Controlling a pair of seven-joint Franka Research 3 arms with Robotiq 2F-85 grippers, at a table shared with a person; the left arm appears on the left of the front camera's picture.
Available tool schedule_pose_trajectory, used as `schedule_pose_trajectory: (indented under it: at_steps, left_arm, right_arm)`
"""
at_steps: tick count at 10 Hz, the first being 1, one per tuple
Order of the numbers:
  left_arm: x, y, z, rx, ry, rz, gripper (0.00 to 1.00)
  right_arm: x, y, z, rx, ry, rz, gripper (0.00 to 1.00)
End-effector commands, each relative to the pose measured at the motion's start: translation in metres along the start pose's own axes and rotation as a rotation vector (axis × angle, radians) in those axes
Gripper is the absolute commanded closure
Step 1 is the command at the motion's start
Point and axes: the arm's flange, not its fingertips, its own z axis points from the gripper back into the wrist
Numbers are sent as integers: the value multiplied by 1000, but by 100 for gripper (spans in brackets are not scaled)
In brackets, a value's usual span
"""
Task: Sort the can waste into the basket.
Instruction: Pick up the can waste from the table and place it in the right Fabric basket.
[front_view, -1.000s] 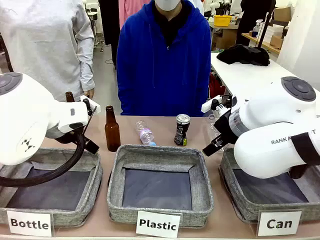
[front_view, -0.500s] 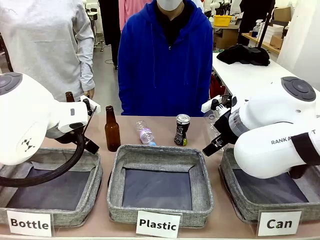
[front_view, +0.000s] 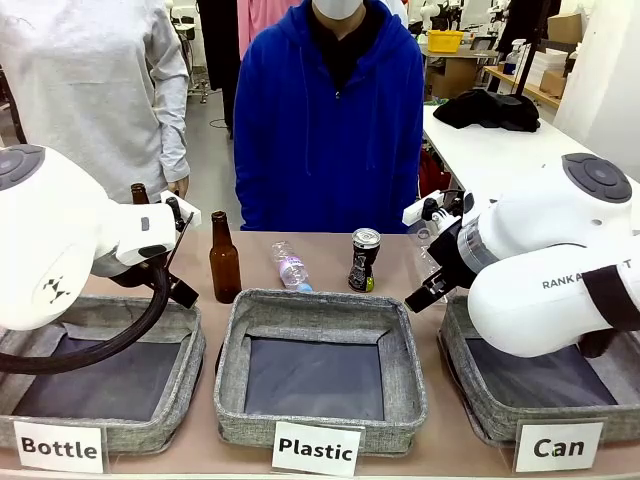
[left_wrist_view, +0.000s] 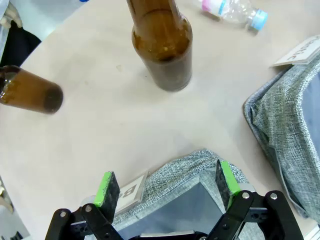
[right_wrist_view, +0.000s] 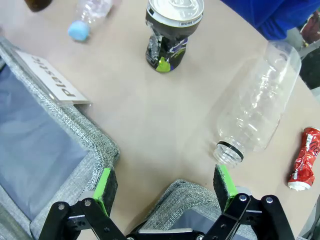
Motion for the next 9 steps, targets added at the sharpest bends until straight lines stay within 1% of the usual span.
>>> schedule_pose_trajectory:
  at_steps: [1,9]
  left_arm:
    - [0,0,0,0,0,0,0]
    - [0,0,0,0,0,0,0]
  right_arm:
    - [0,0,0,0,0,-1,0]
    - [0,0,0,0,0,-1,0]
